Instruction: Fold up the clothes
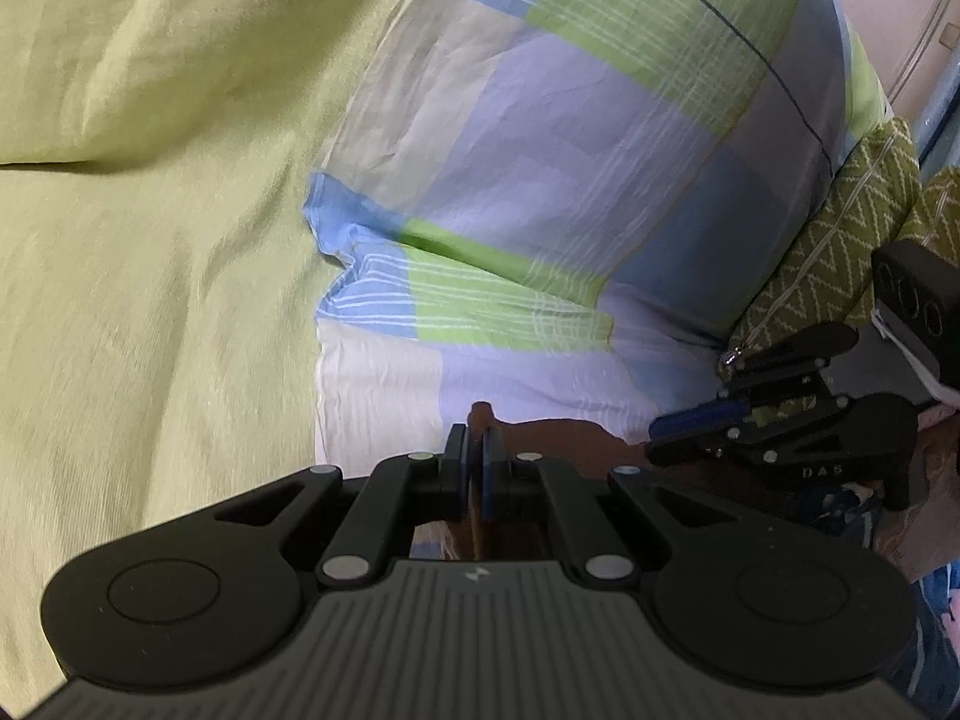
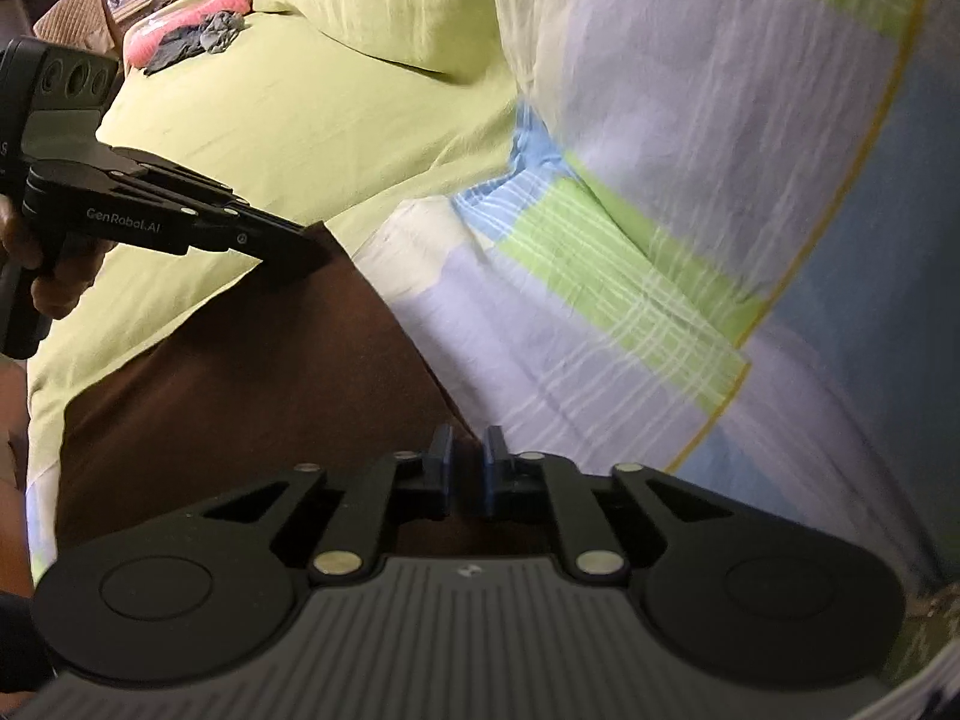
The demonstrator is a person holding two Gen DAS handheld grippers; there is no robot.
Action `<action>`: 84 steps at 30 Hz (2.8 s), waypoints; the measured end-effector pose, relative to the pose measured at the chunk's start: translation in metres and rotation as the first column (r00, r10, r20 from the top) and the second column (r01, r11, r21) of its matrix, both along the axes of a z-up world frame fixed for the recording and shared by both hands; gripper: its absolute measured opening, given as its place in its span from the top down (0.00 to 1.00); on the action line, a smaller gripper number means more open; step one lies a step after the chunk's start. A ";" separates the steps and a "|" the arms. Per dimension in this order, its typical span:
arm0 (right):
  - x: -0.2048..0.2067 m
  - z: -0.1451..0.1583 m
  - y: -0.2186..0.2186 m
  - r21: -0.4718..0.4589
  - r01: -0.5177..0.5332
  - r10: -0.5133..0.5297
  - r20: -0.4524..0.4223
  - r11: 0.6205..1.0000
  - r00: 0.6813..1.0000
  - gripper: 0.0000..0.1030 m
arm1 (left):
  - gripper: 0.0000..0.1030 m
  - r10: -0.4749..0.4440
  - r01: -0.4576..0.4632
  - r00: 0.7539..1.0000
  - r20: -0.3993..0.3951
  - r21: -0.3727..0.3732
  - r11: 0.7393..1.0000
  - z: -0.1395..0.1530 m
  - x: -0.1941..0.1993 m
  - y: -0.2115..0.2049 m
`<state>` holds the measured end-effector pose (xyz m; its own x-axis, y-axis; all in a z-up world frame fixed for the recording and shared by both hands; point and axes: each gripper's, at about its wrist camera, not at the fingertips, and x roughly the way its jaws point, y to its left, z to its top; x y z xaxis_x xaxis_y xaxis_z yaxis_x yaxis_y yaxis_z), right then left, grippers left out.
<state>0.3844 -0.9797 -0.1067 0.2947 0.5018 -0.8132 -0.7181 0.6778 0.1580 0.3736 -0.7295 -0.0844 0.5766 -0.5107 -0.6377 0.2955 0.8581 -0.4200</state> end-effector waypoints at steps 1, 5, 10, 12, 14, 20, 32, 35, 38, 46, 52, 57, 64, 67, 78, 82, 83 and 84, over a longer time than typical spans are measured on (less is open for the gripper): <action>0.003 0.000 0.001 0.002 -0.009 0.009 -0.015 1.000 1.000 0.84 | 1.00 -0.001 0.001 1.000 -0.001 0.001 1.000 0.000 0.000 0.000; 0.010 -0.003 0.004 -0.001 -0.056 0.056 -0.052 0.998 0.997 0.87 | 1.00 0.002 -0.002 1.000 0.000 0.006 1.000 0.001 -0.001 -0.001; 0.004 0.003 0.003 -0.007 -0.083 0.083 0.023 0.996 0.996 0.98 | 1.00 0.010 -0.010 1.000 0.000 0.008 1.000 0.000 -0.001 0.000; 0.001 0.004 0.002 -0.005 -0.067 0.067 0.051 0.998 0.996 0.99 | 1.00 0.013 -0.013 1.000 -0.001 0.015 1.000 -0.001 -0.002 0.000; -0.003 -0.001 0.004 -0.024 -0.057 0.058 0.069 0.998 0.996 0.99 | 1.00 0.014 -0.014 1.000 -0.015 0.028 0.999 -0.005 0.000 -0.002; -0.009 -0.016 0.012 -0.066 0.026 -0.019 0.109 0.997 0.994 0.94 | 0.85 -0.011 0.027 0.994 -0.113 0.147 0.989 -0.024 0.013 -0.022; -0.086 0.038 -0.043 0.068 0.459 -0.463 0.070 0.886 0.883 0.74 | 0.75 0.079 -0.061 0.984 -0.157 0.119 0.991 0.044 -0.012 -0.001; -0.106 0.022 -0.041 0.073 0.451 -0.453 0.016 0.890 0.891 0.79 | 0.74 -0.018 0.033 0.985 -0.172 0.086 0.996 0.034 -0.031 -0.039; -0.110 -0.001 -0.041 0.036 0.468 -0.469 0.036 0.883 0.882 0.82 | 0.76 -0.007 0.034 0.986 -0.165 0.161 0.986 0.008 -0.039 -0.058; -0.140 0.019 -0.068 0.018 0.561 -0.559 0.105 0.828 0.822 0.85 | 0.83 0.188 -0.157 0.976 -0.110 0.245 0.957 0.039 -0.070 -0.014; -0.189 0.032 -0.055 0.107 0.515 -0.520 0.025 0.851 0.854 0.85 | 0.82 0.174 -0.151 0.973 -0.152 0.150 0.977 0.054 -0.128 -0.025; -0.205 0.002 -0.046 0.052 0.517 -0.518 0.004 0.855 0.856 0.85 | 0.84 0.221 -0.178 0.958 -0.180 0.230 0.957 0.009 -0.148 -0.043; -0.203 -0.006 -0.051 0.011 0.539 -0.539 0.019 0.842 0.842 0.85 | 0.96 0.273 -0.232 0.937 -0.217 0.198 0.953 0.010 -0.162 -0.012; -0.205 0.009 -0.051 0.027 0.582 -0.582 0.026 0.813 0.813 0.84 | 0.96 0.251 -0.219 0.953 -0.170 0.187 0.958 0.030 -0.161 -0.008; -0.199 -0.007 -0.063 -0.028 0.697 -0.694 0.066 0.716 0.716 0.82 | 0.93 0.231 -0.193 0.964 -0.132 0.250 0.949 0.003 -0.130 -0.001; -0.215 0.015 -0.068 -0.012 0.711 -0.708 0.091 0.703 0.701 0.82 | 0.93 0.274 -0.240 0.956 -0.103 0.257 0.936 0.030 -0.148 0.011; -0.220 0.020 -0.064 0.003 0.710 -0.708 0.088 0.704 0.701 0.82 | 0.93 0.256 -0.226 0.961 -0.101 0.242 0.944 0.035 -0.152 0.005; -0.225 0.025 -0.057 0.025 0.706 -0.705 0.082 0.708 0.705 0.82 | 0.93 0.231 -0.205 0.968 -0.097 0.226 0.952 0.040 -0.156 -0.002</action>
